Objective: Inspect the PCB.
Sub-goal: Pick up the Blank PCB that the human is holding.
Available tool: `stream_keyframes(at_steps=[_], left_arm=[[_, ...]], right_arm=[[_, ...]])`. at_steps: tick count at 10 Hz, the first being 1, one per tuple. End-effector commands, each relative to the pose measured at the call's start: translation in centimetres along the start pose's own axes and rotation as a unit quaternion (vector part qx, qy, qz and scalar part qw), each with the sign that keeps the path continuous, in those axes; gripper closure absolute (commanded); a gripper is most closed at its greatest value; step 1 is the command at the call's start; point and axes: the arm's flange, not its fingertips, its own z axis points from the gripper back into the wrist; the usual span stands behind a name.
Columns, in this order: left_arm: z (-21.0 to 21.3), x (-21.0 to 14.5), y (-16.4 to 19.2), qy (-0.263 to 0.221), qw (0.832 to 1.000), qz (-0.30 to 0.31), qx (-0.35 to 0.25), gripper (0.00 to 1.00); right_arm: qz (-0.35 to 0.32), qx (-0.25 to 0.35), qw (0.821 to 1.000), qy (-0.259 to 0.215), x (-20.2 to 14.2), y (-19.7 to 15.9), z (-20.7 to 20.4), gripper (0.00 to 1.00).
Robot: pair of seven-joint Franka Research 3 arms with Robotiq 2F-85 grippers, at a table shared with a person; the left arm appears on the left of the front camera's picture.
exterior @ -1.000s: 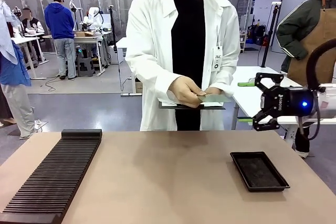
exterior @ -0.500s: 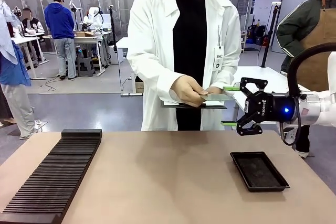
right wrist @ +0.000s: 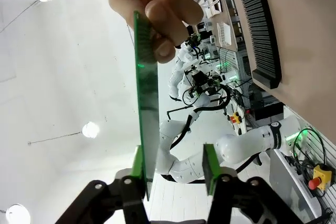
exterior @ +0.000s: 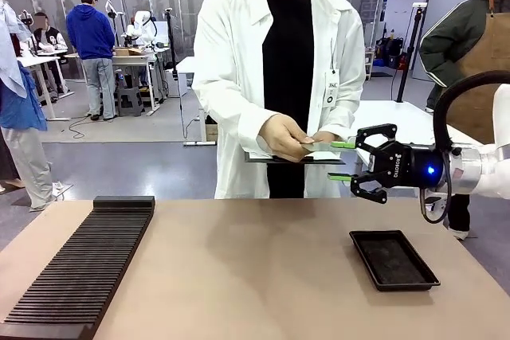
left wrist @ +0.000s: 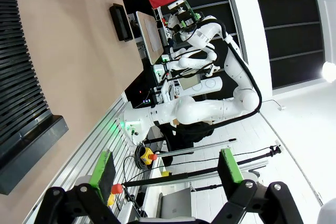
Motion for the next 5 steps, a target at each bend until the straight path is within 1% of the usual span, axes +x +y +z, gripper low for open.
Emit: stream_keyframes(at_steps=[1, 5], left_arm=[[0.03, -0.03, -0.43, 0.002, 1.000, 0.002, 0.004, 0.00], [0.03, -0.03, -0.43, 0.002, 1.000, 0.002, 0.004, 0.00]], right_arm=[[0.006, 0.018, 1.000, 0.006, 0.45, -0.01, -0.58, 1.00], [0.007, 0.020, 1.000, 0.006, 0.48, 0.28, -0.72, 1.00]])
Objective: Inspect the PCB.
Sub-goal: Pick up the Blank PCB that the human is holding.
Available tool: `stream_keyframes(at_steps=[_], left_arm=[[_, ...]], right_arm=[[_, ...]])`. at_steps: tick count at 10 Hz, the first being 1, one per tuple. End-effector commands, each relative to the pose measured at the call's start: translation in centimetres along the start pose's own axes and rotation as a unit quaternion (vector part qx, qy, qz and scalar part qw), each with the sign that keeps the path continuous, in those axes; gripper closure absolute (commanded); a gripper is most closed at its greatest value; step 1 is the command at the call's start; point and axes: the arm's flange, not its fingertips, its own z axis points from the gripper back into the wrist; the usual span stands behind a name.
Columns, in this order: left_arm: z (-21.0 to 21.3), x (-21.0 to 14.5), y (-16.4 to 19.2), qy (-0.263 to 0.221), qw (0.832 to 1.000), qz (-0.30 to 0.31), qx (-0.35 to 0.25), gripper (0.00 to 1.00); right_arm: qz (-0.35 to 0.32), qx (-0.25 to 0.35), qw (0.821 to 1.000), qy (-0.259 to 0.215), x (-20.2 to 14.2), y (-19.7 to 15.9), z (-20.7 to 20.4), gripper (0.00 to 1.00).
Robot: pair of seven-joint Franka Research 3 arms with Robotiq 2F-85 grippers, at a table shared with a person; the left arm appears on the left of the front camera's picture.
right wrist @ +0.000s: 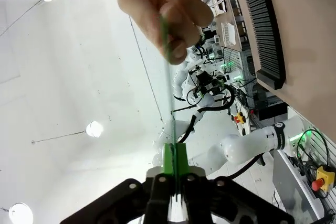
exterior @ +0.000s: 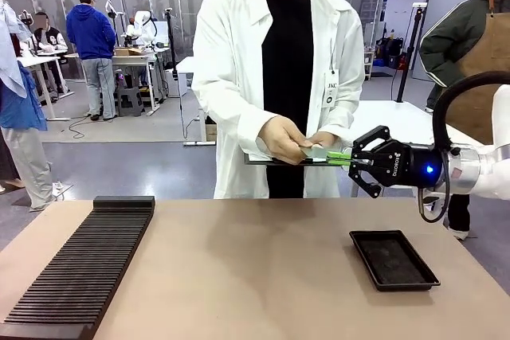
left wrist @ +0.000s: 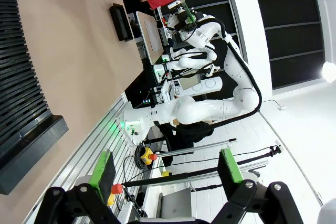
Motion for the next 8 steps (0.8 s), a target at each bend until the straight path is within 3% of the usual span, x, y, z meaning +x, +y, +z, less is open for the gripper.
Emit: stream_keyframes(at_steps=[1, 8], left_arm=[[0.03, -0.03, -0.43, 0.002, 1.000, 0.002, 0.004, 0.00], [0.03, -0.03, -0.43, 0.002, 1.000, 0.002, 0.004, 0.00]], right_arm=[[0.009, 0.009, 1.000, 0.005, 0.35, 0.19, -0.74, 1.00], [0.000, 0.000, 1.000, 0.002, -0.03, 0.02, -0.10, 1.00]])
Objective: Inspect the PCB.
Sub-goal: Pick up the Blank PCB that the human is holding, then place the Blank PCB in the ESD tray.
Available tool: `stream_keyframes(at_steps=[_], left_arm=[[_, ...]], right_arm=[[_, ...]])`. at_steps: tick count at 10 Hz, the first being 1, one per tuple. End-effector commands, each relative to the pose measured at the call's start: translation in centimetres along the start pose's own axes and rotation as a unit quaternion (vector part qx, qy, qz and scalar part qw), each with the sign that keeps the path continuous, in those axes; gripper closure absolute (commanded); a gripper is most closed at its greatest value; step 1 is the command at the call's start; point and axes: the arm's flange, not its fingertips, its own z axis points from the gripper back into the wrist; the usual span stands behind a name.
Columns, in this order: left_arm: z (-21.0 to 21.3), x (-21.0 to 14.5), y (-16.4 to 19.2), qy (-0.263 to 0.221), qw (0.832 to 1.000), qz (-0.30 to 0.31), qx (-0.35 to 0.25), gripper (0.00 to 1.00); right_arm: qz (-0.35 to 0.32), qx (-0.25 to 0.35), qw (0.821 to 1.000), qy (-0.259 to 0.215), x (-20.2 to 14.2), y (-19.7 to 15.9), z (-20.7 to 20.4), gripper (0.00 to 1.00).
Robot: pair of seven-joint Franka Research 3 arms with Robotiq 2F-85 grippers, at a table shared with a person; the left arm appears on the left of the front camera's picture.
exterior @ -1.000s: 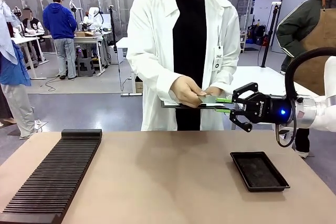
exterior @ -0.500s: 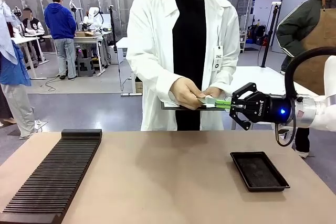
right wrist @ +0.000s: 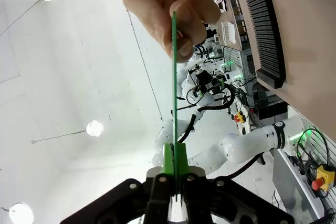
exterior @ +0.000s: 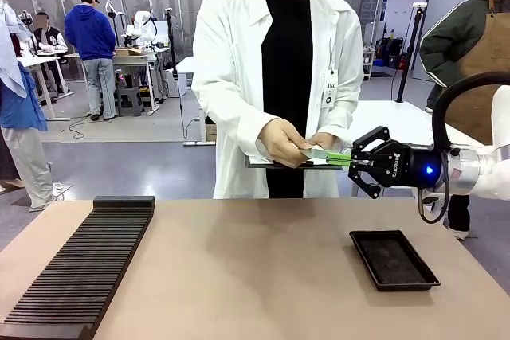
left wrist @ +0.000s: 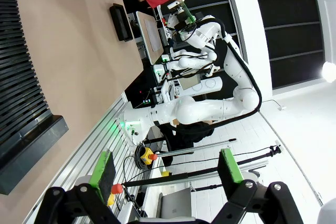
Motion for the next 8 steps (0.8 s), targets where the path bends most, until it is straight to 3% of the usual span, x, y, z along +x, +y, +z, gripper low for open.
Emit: stream_keyframes(at_steps=[1, 8], left_arm=[[0.03, -0.03, -0.43, 0.002, 1.000, 0.002, 0.004, 0.00], [0.03, -0.03, -0.43, 0.002, 1.000, 0.002, 0.004, 0.00]], right_arm=[[0.001, 0.001, 1.000, 0.000, -0.01, 0.16, -0.06, 1.00], [0.001, 0.001, 1.000, 0.000, -0.01, 0.16, -0.06, 1.00]])
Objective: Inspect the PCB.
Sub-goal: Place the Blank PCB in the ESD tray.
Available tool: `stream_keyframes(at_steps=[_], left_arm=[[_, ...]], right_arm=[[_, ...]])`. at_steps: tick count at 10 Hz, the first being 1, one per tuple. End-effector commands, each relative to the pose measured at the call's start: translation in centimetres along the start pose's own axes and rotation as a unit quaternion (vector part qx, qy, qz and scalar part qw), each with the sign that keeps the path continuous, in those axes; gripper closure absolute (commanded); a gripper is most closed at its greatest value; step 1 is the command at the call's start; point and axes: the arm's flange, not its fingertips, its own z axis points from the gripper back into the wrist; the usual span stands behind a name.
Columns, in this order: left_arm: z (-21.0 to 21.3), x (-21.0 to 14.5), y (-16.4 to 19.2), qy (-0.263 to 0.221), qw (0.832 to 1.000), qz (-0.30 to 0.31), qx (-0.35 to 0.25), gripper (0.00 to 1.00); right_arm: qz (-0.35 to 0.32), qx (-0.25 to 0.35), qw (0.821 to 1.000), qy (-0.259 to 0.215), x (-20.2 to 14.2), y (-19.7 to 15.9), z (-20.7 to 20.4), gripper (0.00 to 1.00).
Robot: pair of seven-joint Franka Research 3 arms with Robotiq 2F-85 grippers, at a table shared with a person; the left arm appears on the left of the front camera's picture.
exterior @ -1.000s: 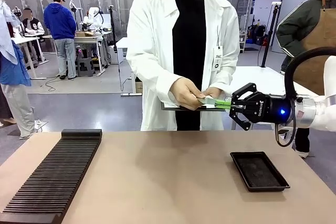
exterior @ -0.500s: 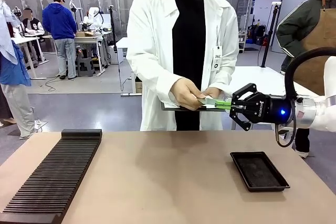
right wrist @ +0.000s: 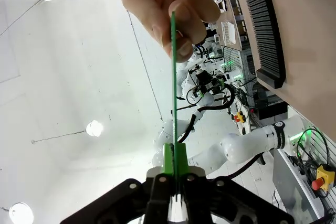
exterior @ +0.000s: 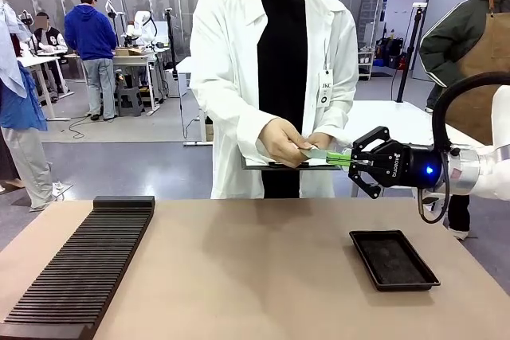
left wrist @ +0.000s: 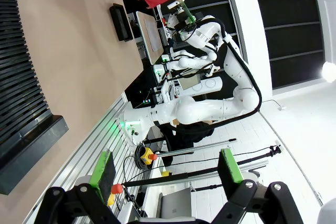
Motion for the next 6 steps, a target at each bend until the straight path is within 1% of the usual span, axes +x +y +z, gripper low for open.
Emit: stream_keyframes(at_steps=[1, 6], left_arm=[[0.03, -0.03, -0.43, 0.002, 1.000, 0.002, 0.004, 0.00], [0.03, -0.03, -0.43, 0.002, 1.000, 0.002, 0.004, 0.00]], right_arm=[[0.001, 0.001, 1.000, 0.000, -0.01, 0.16, -0.07, 1.00], [0.001, 0.001, 1.000, 0.000, -0.01, 0.16, -0.07, 1.00]])
